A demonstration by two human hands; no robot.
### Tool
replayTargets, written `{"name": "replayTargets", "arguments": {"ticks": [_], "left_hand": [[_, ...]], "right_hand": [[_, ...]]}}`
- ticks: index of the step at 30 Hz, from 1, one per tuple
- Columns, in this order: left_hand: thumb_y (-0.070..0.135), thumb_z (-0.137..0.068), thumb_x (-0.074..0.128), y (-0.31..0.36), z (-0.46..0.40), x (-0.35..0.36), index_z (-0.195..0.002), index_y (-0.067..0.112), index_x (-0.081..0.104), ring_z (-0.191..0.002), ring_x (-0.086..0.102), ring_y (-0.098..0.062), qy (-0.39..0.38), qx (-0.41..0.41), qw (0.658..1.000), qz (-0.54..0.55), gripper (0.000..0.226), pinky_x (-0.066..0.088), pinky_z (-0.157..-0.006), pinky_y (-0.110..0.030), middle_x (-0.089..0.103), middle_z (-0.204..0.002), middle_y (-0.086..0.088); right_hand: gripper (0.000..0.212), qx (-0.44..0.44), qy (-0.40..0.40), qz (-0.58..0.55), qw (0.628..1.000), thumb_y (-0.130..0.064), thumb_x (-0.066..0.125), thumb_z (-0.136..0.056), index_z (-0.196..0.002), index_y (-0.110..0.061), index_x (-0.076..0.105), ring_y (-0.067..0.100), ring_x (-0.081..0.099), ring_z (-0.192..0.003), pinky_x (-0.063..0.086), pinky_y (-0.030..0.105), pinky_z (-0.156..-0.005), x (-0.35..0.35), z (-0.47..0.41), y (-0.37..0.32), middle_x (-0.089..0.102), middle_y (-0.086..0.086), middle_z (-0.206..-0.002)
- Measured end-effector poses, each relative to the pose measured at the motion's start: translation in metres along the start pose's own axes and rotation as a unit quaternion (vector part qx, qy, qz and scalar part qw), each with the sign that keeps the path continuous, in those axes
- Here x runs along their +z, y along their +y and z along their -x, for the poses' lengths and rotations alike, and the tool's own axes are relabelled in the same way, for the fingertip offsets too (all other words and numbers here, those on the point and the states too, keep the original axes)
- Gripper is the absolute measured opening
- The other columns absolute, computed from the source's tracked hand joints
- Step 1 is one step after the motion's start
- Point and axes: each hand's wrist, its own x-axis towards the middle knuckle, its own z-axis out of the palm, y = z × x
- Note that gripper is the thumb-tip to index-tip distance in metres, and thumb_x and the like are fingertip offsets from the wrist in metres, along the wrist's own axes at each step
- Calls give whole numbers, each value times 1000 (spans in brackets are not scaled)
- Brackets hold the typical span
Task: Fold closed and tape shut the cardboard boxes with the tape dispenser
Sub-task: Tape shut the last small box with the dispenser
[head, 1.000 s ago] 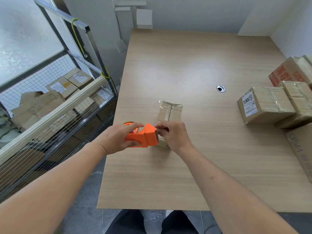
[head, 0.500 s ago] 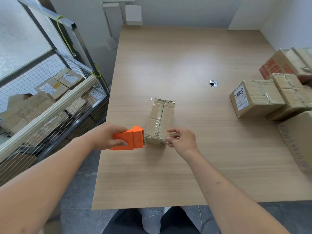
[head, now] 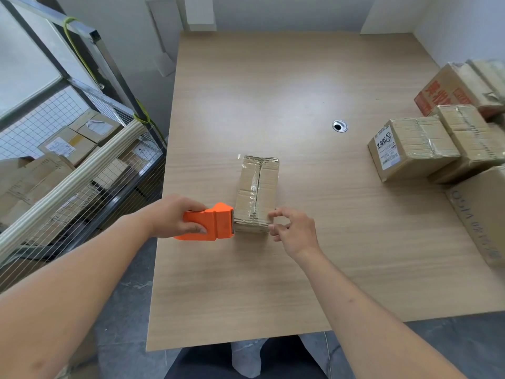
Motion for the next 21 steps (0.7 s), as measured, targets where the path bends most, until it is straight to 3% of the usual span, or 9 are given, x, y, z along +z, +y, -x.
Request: {"name": "replayTargets", "arguments": {"ticks": [5,12,14,16,21], "left_hand": [[48,-86,78,-5,-6,0,-114,42,68,-87,61,-1,-15,1,1000,5,30,53,-79,-34,69,-91,21],[46,-86,78,-5,-18,-3,-111,41,69,-89,61,-3,-33,3,999,1,26,51,-79,-32,69,-93,19],[46,-86,79,-5,-21,-4,-113,42,69,-89,61,-2,-34,-1,999,-4,29,51,-80,-32,69,-95,20],[46,-85,79,-5,-22,-5,-118,45,67,-91,60,1,-36,-2,999,-6,34,49,-79,-28,68,-96,23],[46,-84,79,-2,-25,-5,-123,43,66,-91,61,3,-34,0,999,-16,40,50,-80,-28,69,-97,24]], "right_hand": [[31,-11,-17,-2,1000,11,62,-88,-93,-15,77,3,72,-64,60,25,-55,0,-7,2,74,7,-91],[23,-117,-55,82,988,9,64,-88,-97,-11,70,12,74,-80,59,45,-62,-9,-12,5,67,4,-108],[14,-188,-16,188,964,-14,77,-87,-97,-15,67,17,67,-84,55,42,-63,-10,-13,7,63,-2,-107],[25,-238,48,290,926,-34,83,-80,-93,-22,65,16,55,-87,49,34,-57,-14,-14,8,56,-6,-102],[17,-350,38,346,870,-13,84,-78,-87,-23,74,21,57,-84,49,31,-51,-13,-21,0,57,-3,-93]]}}
